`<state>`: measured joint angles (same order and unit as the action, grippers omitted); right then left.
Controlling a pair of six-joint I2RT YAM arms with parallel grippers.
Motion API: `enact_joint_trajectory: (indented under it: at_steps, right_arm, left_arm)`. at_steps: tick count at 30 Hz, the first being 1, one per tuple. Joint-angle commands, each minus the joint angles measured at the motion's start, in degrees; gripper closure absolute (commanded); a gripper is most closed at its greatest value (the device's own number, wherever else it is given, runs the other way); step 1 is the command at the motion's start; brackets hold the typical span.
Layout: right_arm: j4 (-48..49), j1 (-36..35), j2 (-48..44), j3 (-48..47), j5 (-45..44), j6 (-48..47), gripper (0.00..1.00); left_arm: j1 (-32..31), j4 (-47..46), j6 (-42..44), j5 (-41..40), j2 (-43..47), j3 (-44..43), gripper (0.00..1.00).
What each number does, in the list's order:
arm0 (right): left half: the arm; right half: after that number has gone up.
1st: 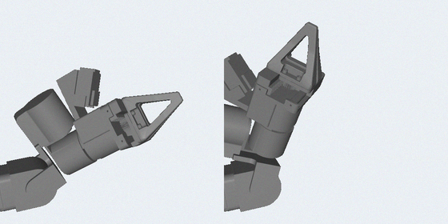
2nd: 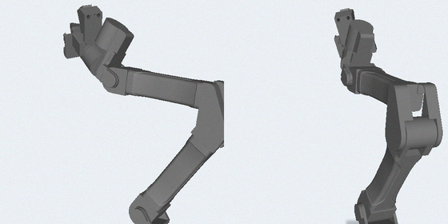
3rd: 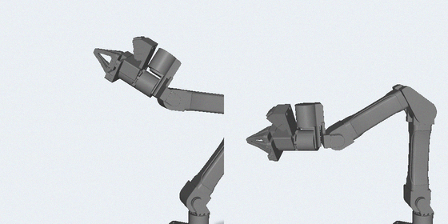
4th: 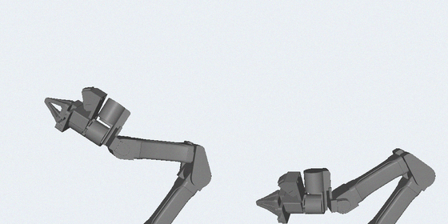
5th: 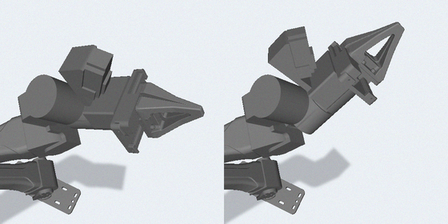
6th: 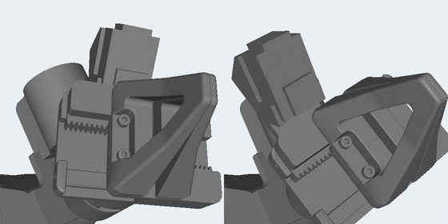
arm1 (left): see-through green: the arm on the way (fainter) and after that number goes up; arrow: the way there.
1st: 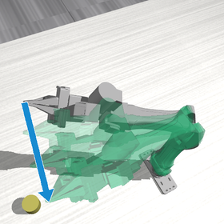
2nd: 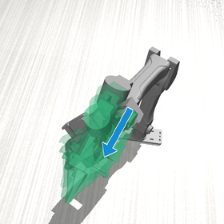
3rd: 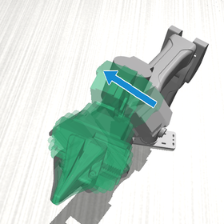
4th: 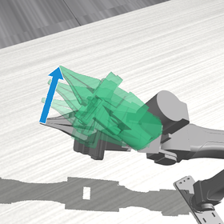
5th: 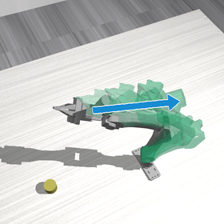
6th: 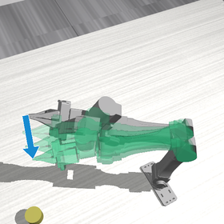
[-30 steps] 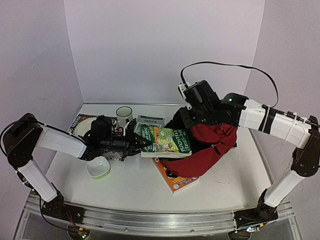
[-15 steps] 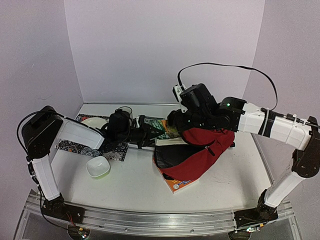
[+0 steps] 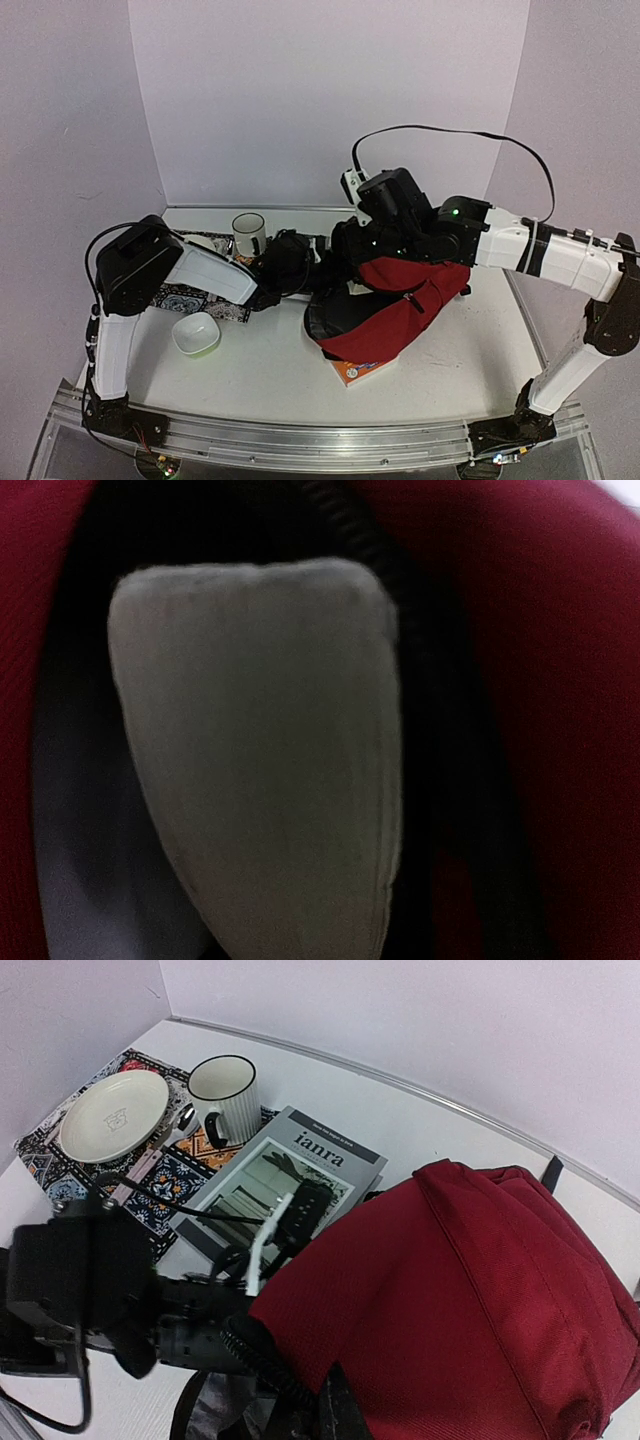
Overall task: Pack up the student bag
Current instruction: Place the book in the largest pocket of the bag.
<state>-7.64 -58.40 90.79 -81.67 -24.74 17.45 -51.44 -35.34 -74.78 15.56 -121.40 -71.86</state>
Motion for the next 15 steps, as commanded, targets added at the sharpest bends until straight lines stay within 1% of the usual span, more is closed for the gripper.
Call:
enact_joint_trajectory:
  at_steps: [1,3,5,9,13,15]
  right_arm:
    - [3.6,-1.9,0.5,-3.4,0.8,-0.8,1.0]
    - [2.4,-1.9,0.3,-3.7,-0.6,-1.5,1.0]
    - [2.2,-1.9,-0.6,-3.1,-1.2,-1.9,1.0]
    - [1.4,-1.9,-1.7,-2.3,-4.6,-3.0,1.0]
    - [1.2,-2.0,-2.6,-0.8,-7.3,-3.6,1.0]
    - [1.2,-1.9,-3.0,-0.2,-8.2,-3.8,1.0]
  left_arm:
    - [-1.7,-6.7,5.1,-5.5,-2.5,-8.6,0.89]
    - [-2.0,-6.8,6.4,-5.9,-4.0,-10.5,0.86]
    - [-2.1,-6.8,8.0,-4.9,-5.4,-12.0,0.81]
    - [-2.5,-6.8,10.3,-2.1,-7.5,-11.9,0.62]
    - [-3.2,-6.7,14.8,-1.9,-6.1,-8.0,0.44]
    - [-3.4,-6.6,17.1,-3.0,-3.8,-5.1,0.4]
